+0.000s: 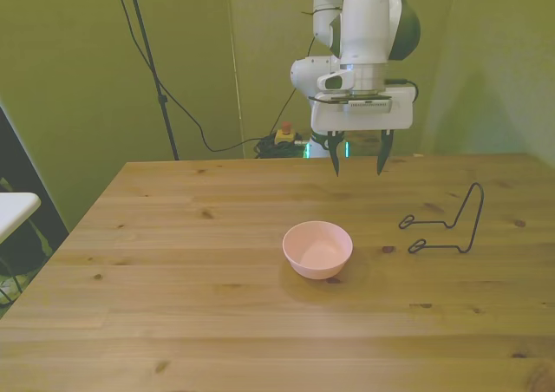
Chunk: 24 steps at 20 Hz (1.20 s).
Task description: Load the bowl
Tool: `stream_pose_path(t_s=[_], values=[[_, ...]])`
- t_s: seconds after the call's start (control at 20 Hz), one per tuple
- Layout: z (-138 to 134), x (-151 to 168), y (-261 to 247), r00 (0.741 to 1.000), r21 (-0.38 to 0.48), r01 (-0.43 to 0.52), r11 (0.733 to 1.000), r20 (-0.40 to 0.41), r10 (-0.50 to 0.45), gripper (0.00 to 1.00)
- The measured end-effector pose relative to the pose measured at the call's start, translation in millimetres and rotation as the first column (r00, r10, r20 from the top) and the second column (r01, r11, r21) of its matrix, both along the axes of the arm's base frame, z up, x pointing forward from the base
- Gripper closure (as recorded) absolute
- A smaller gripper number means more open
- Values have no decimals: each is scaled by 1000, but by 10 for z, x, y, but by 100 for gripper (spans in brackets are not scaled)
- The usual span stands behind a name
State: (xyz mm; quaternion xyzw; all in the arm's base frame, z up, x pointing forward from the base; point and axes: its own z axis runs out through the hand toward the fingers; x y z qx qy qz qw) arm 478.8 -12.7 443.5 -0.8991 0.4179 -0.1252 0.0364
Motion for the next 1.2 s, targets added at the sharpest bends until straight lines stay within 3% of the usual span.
stream_pose_path(t_s=[0.45,1.05,1.1,1.2], values=[[105,747,-397,995,-9,89,996,40,-89,0],[-587,1359,-278,991,6,131,991,7,-131,0],[-620,1377,-293,991,4,136,991,3,-136,100],[-665,1401,-322,990,1,141,990,-2,-141,100]])
